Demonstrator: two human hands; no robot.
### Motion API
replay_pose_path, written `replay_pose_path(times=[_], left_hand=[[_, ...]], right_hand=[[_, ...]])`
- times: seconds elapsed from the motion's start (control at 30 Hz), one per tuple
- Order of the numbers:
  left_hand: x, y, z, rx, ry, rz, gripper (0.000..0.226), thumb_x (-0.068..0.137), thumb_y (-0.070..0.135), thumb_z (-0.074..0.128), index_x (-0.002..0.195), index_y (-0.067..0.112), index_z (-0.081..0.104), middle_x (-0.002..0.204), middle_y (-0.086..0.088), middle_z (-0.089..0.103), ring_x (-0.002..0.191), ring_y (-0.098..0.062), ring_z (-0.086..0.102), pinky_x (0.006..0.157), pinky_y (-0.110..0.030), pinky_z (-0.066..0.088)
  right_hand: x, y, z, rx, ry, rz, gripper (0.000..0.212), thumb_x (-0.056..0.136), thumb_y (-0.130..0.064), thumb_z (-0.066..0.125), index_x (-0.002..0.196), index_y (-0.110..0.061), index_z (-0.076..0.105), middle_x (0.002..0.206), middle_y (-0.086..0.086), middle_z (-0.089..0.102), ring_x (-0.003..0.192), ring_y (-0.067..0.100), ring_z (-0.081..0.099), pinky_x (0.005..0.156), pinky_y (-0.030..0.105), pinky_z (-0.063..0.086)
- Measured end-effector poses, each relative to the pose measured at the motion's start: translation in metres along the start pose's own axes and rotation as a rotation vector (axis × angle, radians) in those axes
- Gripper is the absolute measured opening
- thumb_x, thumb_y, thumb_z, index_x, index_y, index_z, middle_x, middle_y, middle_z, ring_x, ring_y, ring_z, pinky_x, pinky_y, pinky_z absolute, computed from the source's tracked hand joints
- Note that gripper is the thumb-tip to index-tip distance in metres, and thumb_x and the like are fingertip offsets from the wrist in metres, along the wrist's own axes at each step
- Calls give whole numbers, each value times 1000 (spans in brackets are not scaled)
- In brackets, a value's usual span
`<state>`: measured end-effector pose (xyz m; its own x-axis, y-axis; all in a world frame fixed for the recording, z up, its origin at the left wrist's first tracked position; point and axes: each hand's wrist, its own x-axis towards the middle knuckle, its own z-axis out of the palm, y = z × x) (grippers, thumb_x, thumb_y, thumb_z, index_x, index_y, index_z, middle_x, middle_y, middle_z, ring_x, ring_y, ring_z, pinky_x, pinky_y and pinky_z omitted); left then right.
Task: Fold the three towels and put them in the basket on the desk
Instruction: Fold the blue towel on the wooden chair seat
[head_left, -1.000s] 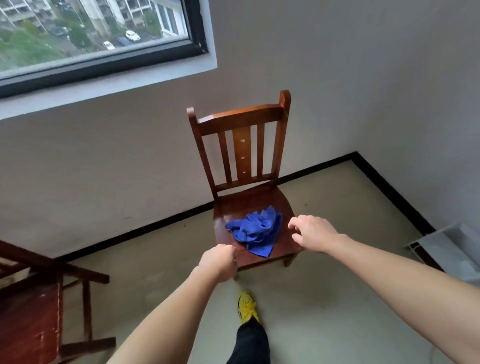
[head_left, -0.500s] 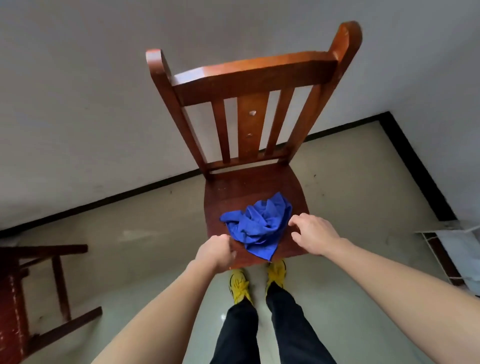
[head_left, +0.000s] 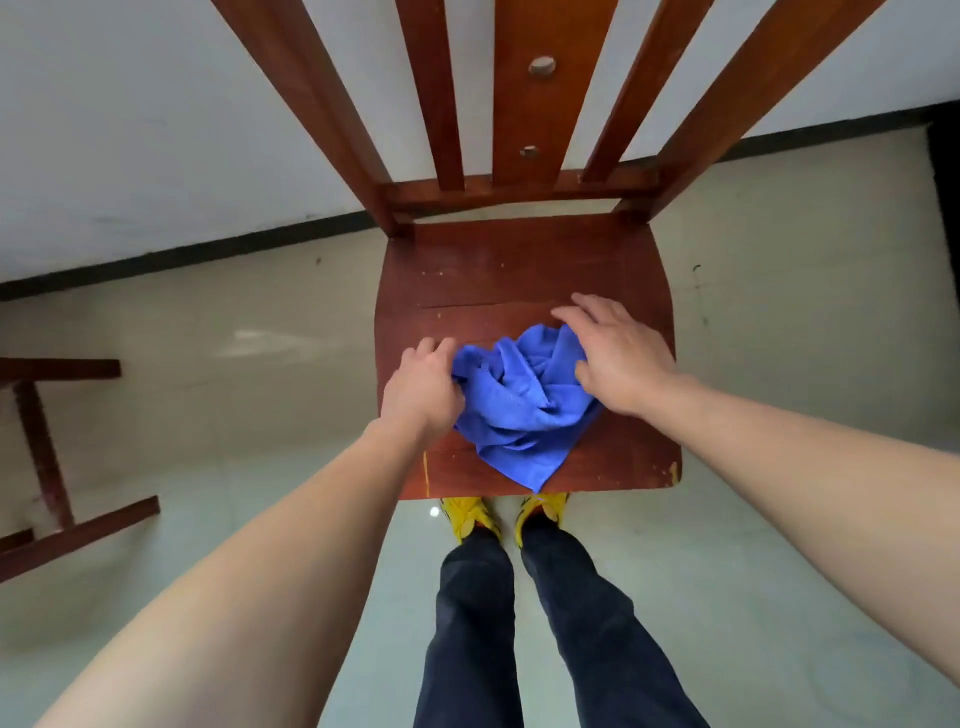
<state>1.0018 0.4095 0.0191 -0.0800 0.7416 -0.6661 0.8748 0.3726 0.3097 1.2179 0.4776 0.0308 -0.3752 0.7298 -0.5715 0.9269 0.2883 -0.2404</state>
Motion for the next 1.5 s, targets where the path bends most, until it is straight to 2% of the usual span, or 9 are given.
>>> replay_pose_path(times=[0.1, 0.2, 0.3, 0.47, 0.63, 0.77, 0.93, 1.2, 1.5], left_hand=[[12, 3, 12, 176, -56, 34, 66, 80, 13, 50, 142, 28, 34, 130, -8, 49, 119, -33, 44, 92, -43, 38], [7, -1, 31, 178, -95, -41, 30, 81, 14, 48, 110, 19, 55, 110, -11, 63, 107, -34, 55, 84, -39, 36], [-7, -14, 36, 69, -21, -143, 11, 84, 23, 48, 84, 14, 54, 99, -16, 65, 97, -38, 59, 73, -36, 36], [-14, -44, 11, -7, 78, -335, 25, 84, 30, 55, 90, 6, 61, 101, -22, 66, 97, -41, 61, 74, -38, 47], [5, -23, 15, -336, 46, -390, 36, 84, 36, 64, 104, 6, 58, 104, -15, 66, 101, -36, 60, 80, -34, 45], [20, 4, 45, -588, -64, -458, 51, 72, 41, 76, 106, 8, 58, 101, -7, 65, 95, -28, 64, 78, -33, 51], [22, 10, 55, -594, 136, -498, 16, 80, 22, 66, 73, 13, 54, 82, -11, 63, 81, -31, 59, 70, -29, 44], [33, -18, -25, -901, 369, -461, 19, 61, 22, 59, 56, 15, 42, 51, -7, 49, 53, -21, 46, 53, -29, 42], [44, -23, -40, -1193, 107, -383, 11, 87, 2, 60, 82, 11, 61, 55, -4, 52, 43, -13, 60, 64, -31, 58]], right_hand=[[6, -1, 18, -32, -151, -43, 82, 82, -12, 60, 151, -30, 19, 157, 0, 22, 137, 25, 35, 92, 39, 44], [-5, 5, 44, 34, -234, 10, 66, 87, -24, 56, 147, -30, 28, 140, 4, 50, 121, 31, 51, 87, 38, 45], [-26, 20, 60, 249, -178, 180, 44, 87, -29, 52, 132, -30, 50, 123, 11, 64, 111, 36, 59, 84, 38, 47], [-47, 63, 61, 434, -32, 432, 18, 91, -28, 50, 96, -15, 61, 105, 19, 67, 96, 39, 61, 80, 42, 49], [-46, 73, 51, 181, -104, 505, 39, 93, -43, 45, 122, -21, 55, 123, 17, 61, 112, 37, 55, 90, 42, 44], [-33, 50, 37, 211, 273, 283, 53, 89, -51, 49, 134, -22, 50, 131, 12, 55, 121, 35, 48, 97, 46, 41], [-22, 32, 42, 121, -92, 164, 65, 76, -54, 66, 132, -27, 47, 129, 5, 59, 119, 30, 53, 92, 41, 45], [-57, 14, 83, 756, -344, 422, 39, 80, -29, 76, 113, -14, 61, 87, -4, 61, 86, 20, 59, 76, 26, 41], [15, 1, 71, 700, -20, 665, 64, 75, -24, 79, 131, -19, 49, 128, 7, 58, 115, 27, 57, 88, 27, 42]])
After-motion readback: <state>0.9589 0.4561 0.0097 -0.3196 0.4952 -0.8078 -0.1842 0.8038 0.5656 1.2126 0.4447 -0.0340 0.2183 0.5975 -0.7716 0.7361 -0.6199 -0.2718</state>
